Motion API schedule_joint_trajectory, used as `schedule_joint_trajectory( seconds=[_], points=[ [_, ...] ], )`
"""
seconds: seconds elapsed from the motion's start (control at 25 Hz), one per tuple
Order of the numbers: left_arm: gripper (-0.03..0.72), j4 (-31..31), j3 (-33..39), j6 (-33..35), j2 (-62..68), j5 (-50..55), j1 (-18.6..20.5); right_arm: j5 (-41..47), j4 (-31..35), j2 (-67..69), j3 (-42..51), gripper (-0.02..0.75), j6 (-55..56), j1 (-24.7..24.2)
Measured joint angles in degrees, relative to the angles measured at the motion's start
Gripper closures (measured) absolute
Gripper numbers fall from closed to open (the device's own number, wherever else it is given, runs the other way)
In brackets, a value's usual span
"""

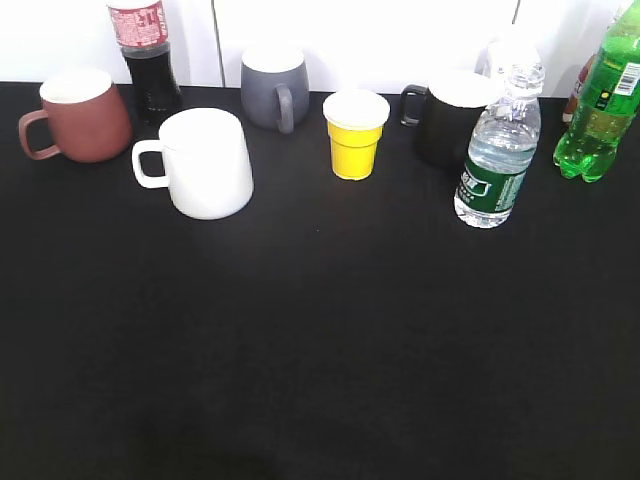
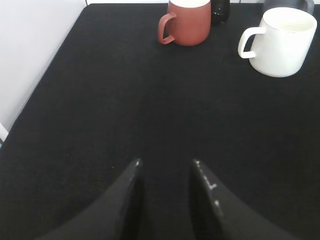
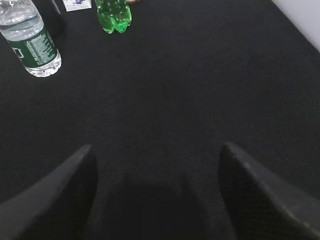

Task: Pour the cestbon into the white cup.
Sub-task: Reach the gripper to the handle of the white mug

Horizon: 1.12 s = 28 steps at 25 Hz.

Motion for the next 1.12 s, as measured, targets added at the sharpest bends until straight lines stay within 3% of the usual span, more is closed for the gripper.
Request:
schedule_joint_trajectory(
  seconds=[0.4, 0.52, 0.6, 0.72, 0.84, 0.92, 1.04, 1.12],
  points=[
    [0.447, -1.0, 0.0, 0.0, 0.1, -0.1, 0.0, 0.0, 0.0, 0.0, 0.0, 0.164, 0.0, 0.0],
    [0.446, -2.4, -5.3, 0.6, 8.2, -1.8, 0.0, 0.0, 0.0, 0.0, 0.0, 0.164, 0.0, 0.0],
    [0.37, -3.9, -11.4, 6.0, 17.0, -5.6, 0.0, 0.0, 0.0, 0.0, 0.0, 0.164, 0.0, 0.0],
    [0.217, -6.1, -17.6, 8.4, 28.2, -21.3, -0.6, 0.0, 0.0, 0.0, 0.0, 0.164, 0.0, 0.0],
    [0.193, -10.5, -17.9, 8.4, 39.7, -34.6, -1.1, 0.0, 0.0, 0.0, 0.0, 0.164, 0.0, 0.0],
    [0.192, -12.4, -14.0, 8.4, 47.3, -45.5, -5.8, 0.0, 0.0, 0.0, 0.0, 0.164, 0.0, 0.0],
    [0.192, -13.7, -3.5, 8.4, 54.5, -64.1, -16.2, 0.0, 0.0, 0.0, 0.0, 0.164, 0.0, 0.0],
    [0.192, -15.1, 1.2, 8.5, 60.3, -72.0, -19.9, 0.0, 0.0, 0.0, 0.0, 0.164, 0.0, 0.0]
  ],
)
